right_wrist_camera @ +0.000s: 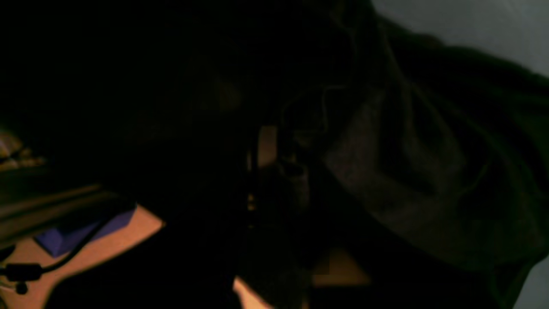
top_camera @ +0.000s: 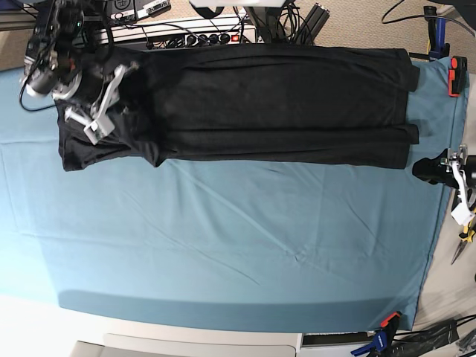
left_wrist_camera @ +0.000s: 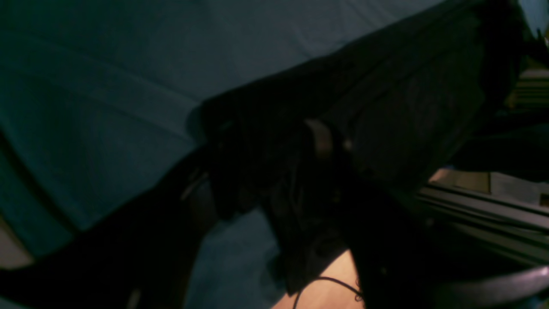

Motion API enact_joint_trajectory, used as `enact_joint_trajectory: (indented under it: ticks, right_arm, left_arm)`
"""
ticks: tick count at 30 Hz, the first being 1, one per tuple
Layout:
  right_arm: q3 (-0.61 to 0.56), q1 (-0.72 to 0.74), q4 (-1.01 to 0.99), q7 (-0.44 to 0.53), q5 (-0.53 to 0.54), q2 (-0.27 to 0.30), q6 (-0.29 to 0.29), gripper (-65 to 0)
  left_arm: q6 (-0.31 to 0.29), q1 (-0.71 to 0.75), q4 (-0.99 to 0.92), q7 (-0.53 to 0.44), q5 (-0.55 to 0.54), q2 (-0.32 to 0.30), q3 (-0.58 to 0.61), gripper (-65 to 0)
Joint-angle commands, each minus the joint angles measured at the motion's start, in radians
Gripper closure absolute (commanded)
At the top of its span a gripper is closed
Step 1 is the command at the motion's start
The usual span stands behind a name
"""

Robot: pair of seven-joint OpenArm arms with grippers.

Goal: Fold the T-shirt properly
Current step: 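Move the left gripper to the strip's opposite end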

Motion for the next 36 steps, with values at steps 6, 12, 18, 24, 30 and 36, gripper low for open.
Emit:
enact_joint_trajectory:
  ticks: [6, 12, 18, 24, 30, 36]
  right_arm:
    - [0.008, -0.069, 0.042, 0.018, 0.017, 0.016, 0.001, 0.0]
    - [0.008, -0.093, 0.042, 0.020, 0.017, 0.013, 0.001, 0.0]
    - [0.008, -0.093, 0.042, 0.072, 0.019, -0.014, 0.001, -26.9]
    - [0.008, -0.093, 0.042, 0.100, 0.019, -0.050, 0.001, -27.5]
    - [0.008, -0.093, 0.042, 0.102, 0.019, -0.050, 0.001, -27.5]
    - [0.008, -0.093, 0.042, 0.101, 0.017, -0.050, 0.001, -27.5]
  left_arm:
    - [-0.004, -0.022, 0.011, -0.003, -0.021, -0.027, -0.009, -24.9]
    - [-0.045, -0.021, 0.011, -0.023, -0.021, -0.028, -0.009, -24.9]
    - [-0.045, -0.021, 0.011, -0.031, -0.021, -0.031, -0.009, -25.0]
    - [0.021, 0.002, 0.011, -0.037, 0.056, -0.079, -0.009, -33.9]
    - [0.051, 0.118, 0.011, -0.022, -0.014, -0.155, -0.009, -33.9]
    - [0.022, 0.267, 0.012, -0.003, -0.021, -0.158, -0.009, -33.9]
